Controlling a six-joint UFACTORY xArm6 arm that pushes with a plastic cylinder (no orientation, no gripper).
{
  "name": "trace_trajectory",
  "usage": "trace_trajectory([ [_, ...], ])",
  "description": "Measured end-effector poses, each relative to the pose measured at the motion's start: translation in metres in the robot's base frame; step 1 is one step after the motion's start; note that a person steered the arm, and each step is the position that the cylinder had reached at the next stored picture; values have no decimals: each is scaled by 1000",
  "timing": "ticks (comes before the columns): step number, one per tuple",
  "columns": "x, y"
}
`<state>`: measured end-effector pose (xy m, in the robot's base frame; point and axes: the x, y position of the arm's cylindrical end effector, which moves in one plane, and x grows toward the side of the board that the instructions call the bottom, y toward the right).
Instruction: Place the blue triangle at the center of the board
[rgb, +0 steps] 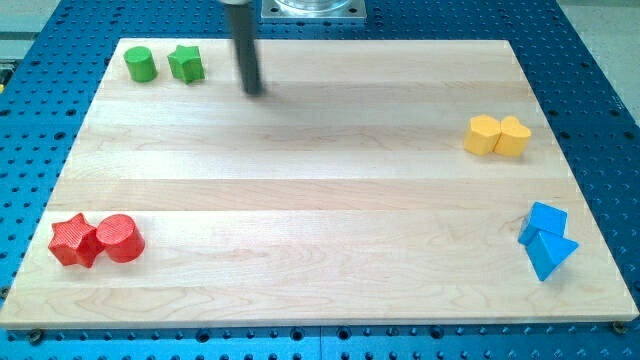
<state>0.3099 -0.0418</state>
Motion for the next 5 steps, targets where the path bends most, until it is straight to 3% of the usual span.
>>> trace_trajectory([
  [2,136,160],
  [4,166,301],
  [5,190,331],
])
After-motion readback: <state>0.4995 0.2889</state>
